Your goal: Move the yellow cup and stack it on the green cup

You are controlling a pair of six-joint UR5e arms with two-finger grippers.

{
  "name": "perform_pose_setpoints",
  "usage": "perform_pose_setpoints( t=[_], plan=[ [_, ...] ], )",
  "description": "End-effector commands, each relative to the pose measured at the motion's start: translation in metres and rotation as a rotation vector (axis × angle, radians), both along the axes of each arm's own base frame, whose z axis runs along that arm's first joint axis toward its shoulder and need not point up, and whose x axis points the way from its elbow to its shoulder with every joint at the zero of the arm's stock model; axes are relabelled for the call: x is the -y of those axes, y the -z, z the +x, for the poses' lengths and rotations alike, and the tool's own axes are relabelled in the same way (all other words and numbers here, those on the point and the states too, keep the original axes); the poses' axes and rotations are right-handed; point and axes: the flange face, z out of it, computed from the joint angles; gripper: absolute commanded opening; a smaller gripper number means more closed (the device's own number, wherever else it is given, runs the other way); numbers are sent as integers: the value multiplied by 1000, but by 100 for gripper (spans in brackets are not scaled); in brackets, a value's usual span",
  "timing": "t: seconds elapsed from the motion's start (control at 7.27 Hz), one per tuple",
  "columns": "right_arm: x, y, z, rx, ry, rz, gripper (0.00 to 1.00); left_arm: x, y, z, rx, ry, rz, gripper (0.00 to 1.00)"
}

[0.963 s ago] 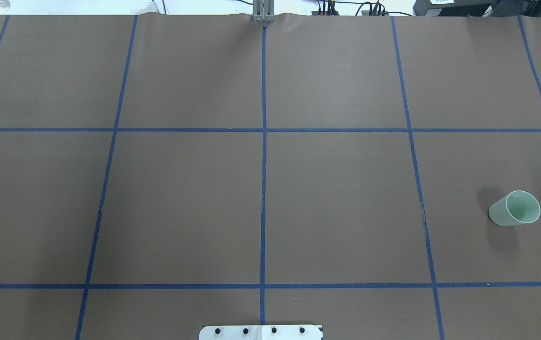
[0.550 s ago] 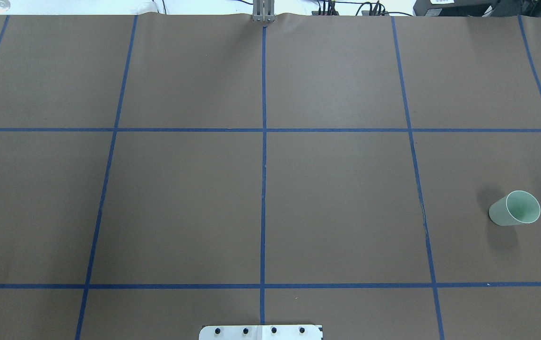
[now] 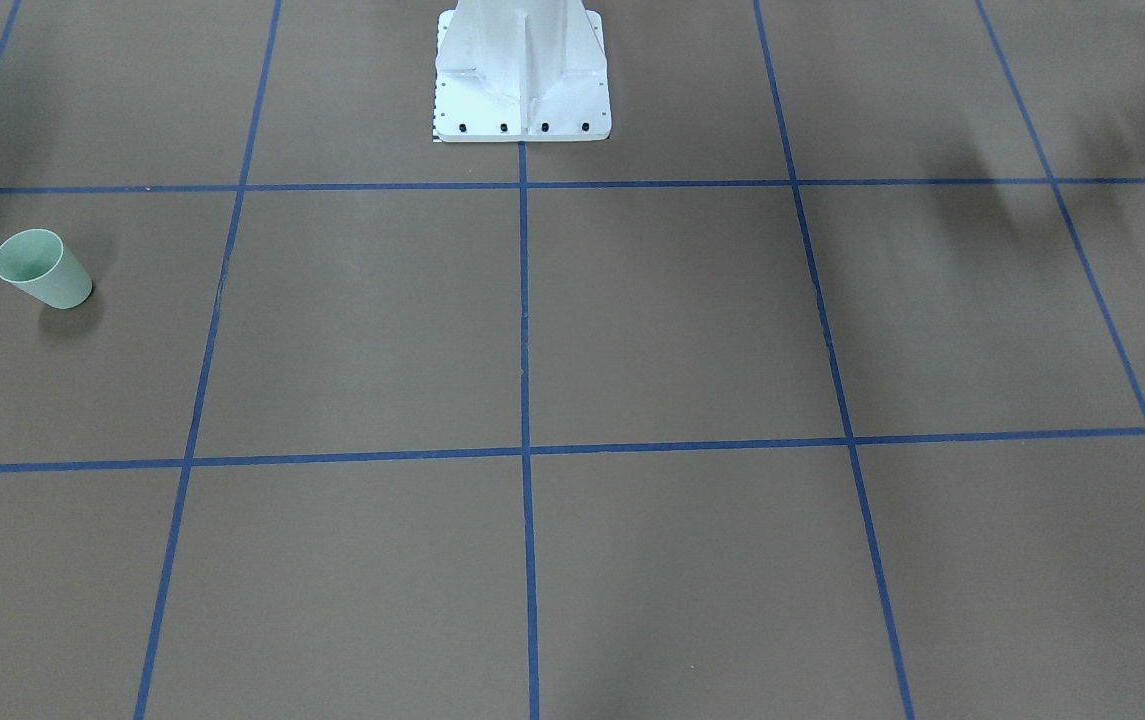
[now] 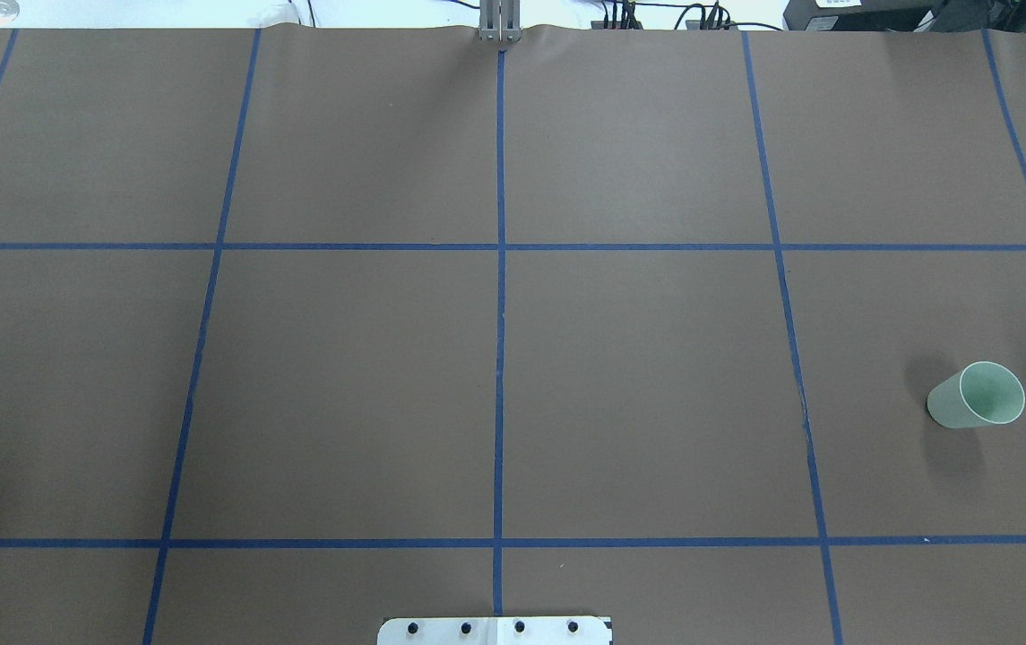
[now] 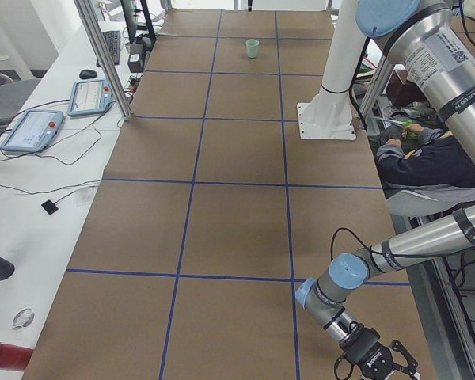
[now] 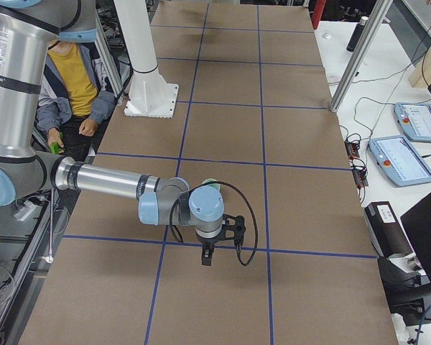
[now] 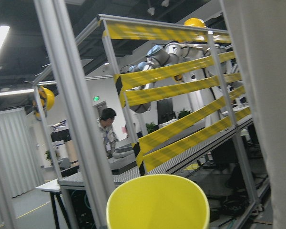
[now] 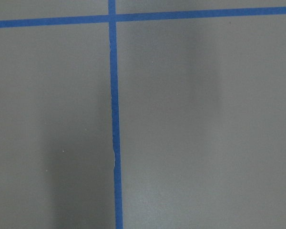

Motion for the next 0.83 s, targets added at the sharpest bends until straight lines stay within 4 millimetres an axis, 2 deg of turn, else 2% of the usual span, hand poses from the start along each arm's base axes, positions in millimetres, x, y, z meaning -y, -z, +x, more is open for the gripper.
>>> perform_pose_setpoints(
  t=[0.0,0.14,0.28,0.41,0.69],
  plan=[
    [1,1,0,-1,1,5,100,51,30,3,-51,-147,198,8],
    [2,2,0,-3,4,13,100,103,81,9,-73,-227,328,8],
    [4,3,0,-6,1,14,100,132,118,11,-106,-266,429,6],
    [5,4,1,-9,0,15,100,161,143,17,-120,-343,534,4],
    [11,9,1,-9,-2,25,100,239,205,26,-185,-521,760,0]
  ],
)
